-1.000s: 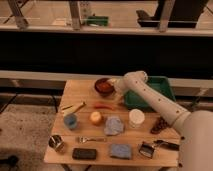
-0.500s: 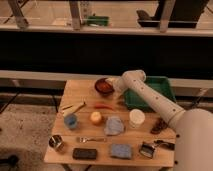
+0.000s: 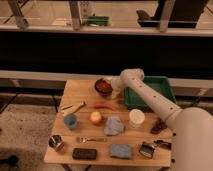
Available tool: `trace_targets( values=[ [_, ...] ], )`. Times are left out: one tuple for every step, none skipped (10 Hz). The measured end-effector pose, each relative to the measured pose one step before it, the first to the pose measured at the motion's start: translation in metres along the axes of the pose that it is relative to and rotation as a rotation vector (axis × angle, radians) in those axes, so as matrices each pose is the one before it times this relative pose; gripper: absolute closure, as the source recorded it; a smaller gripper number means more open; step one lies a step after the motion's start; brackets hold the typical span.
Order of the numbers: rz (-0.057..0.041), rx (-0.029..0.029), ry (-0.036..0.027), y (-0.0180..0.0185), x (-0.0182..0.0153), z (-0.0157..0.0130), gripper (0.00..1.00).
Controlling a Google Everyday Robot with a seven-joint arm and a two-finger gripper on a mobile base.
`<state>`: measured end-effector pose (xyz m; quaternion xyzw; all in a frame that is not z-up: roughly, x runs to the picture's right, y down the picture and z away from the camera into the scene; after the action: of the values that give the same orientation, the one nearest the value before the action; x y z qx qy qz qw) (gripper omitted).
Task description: Stack bowls into tray
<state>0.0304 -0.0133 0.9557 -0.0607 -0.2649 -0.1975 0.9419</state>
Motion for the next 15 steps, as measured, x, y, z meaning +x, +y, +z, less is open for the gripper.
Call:
trace_targets(
  values=[
    [-0.00120,-0.00123,-0.00779,0.00039,0.00099,0.00019,0.20],
    [-0.00353,-0.00018,-0.01148,-0.00038,-0.00061,0.00050,0.24],
    [-0.00363,0.00021,-0.01084,-0.00076,-0.00184,0.00142,0.30],
    [-0.00648,-0.00118,-0.01899,-0.00077,-0.00405,0.00235,0.44],
    [-0.00036,-0.00059,-0.00796,0.00078,-0.00083,0.00094,0.51],
    [0.00085,0.00084,-0.00861,0.00073,-0.00021,-0.00013,0.60],
    [-0.00055,-0.00074,-0.01107,0.00146,-0.00038,0.00044,0.72],
    [-0.00307,-0.00226,-0.00893,0.00004,-0.00171,0.00110,0.83],
    [-0.00295,-0.00382,-0.00650,0.00016,-0.00139,0.00155,0.92],
    [-0.00217,-0.00562,-0.00394,0.00094,-0.00040,0.00144,0.99],
    [-0.00055,-0.00408,-0.00145,0.00080,0.00068,0.00042,1.00],
    [-0.00116,-0.00647,-0.00142,0.00118,0.00046,0.00159,1.00],
    [-0.00163,-0.00363,-0.00133,0.00021,-0.00018,0.00109,1.00],
    [-0.00243,-0.00375,-0.00334,0.00005,-0.00096,0.00188,1.00],
    [0.00153,0.00133,-0.00063,0.00045,0.00027,0.00000,1.00]
  ],
)
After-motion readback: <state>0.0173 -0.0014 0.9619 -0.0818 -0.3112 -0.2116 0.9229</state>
